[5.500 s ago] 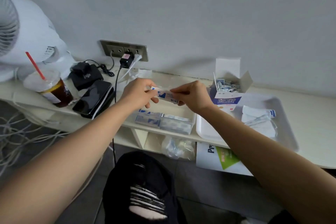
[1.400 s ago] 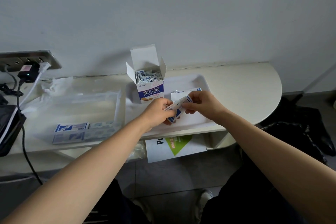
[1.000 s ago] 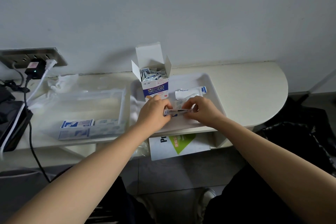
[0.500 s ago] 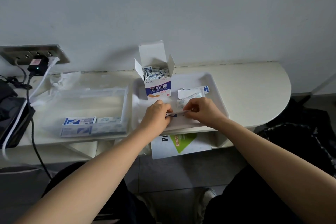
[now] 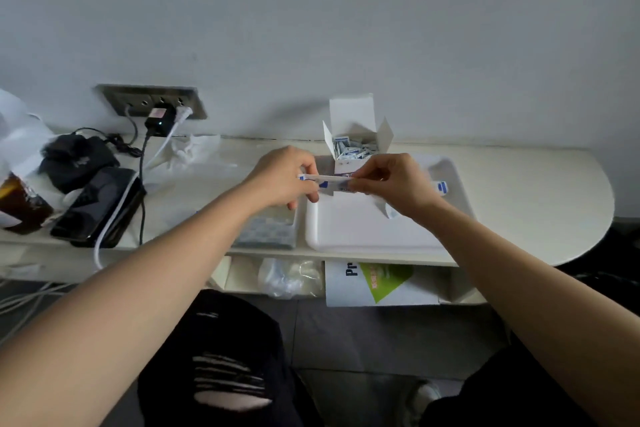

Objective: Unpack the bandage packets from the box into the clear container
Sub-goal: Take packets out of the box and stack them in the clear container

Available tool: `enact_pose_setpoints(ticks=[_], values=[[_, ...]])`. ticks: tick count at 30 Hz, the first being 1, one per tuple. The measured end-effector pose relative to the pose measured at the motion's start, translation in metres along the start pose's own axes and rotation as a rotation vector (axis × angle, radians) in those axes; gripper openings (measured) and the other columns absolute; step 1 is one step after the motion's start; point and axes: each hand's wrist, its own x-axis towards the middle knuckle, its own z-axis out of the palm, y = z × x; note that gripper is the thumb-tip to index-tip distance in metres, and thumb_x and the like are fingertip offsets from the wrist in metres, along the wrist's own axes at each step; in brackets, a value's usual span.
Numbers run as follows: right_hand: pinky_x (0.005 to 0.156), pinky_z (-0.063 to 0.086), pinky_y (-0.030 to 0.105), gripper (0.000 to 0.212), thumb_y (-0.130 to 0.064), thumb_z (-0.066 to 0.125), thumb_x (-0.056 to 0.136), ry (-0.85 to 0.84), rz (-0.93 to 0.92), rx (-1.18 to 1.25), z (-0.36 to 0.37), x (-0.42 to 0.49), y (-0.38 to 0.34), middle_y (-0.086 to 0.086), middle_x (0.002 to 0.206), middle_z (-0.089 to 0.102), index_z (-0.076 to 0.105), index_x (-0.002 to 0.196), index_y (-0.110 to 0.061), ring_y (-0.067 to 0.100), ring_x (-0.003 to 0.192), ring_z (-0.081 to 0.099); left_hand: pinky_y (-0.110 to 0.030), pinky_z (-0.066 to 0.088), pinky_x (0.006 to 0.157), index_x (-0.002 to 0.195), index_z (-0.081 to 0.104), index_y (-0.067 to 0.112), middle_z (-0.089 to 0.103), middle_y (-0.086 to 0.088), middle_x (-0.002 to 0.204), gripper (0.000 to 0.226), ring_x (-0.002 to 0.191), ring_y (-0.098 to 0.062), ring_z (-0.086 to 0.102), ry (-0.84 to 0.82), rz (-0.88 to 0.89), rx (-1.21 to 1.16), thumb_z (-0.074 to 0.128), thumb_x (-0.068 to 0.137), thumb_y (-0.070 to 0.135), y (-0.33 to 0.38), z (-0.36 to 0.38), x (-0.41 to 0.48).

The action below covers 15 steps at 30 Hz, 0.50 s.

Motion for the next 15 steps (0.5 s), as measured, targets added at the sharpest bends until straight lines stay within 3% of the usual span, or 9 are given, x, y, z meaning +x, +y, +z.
enact_pose_setpoints(ticks=[2,6,9,15], values=[[0.060,0.047,0.019,0.011,-0.010,0.082,0.072,-0.029,-0.018,0.013,0.019,0.006,-0.011,0.003,0.067,0.069,0.071,0.074,-0.009,0.008,0.057,0.056,-0.019,0.035,0.043,0.080,0.060,0.018,0.073,0.009,0.073,0.006,0.041,-0.012,0.054,0.033,-0.032,-0.049,0.062,0.084,0.015,-0.016,-0.013,-0.012],[0.055,0.045,0.016,0.017,-0.006,0.080,0.073,-0.057,-0.004,0.070,0.047,0.017,-0.026,-0.008,0.057,0.065,0.066,0.067,-0.012,0.006,0.052,0.055,-0.016,0.034,0.038,0.094,0.059,0.019,0.074,0.006,0.076,0.011,0.045,-0.015,0.058,0.184,-0.053,-0.170,0.049,0.097,0.023,-0.046,-0.026,-0.027],[0.054,0.044,0.015,0.009,-0.007,0.079,0.074,-0.128,0.010,0.046,0.069,0.026,-0.039,0.000,0.060,0.066,0.070,0.075,-0.008,0.007,0.051,0.056,-0.017,0.035,0.038,0.099,0.060,0.021,0.073,0.005,0.074,0.012,0.046,-0.012,0.059,0.205,-0.082,-0.182,0.048,0.098,0.022,-0.067,-0.037,-0.036],[0.055,0.046,0.016,0.010,-0.008,0.077,0.077,-0.110,0.003,0.043,0.110,0.043,-0.058,0.011,0.066,0.069,0.074,0.086,-0.004,0.008,0.052,0.060,-0.020,0.031,0.039,0.105,0.062,0.016,0.072,-0.001,0.075,0.012,0.044,-0.009,0.051,0.242,-0.216,-0.401,0.053,0.097,0.016,-0.107,-0.057,-0.048]])
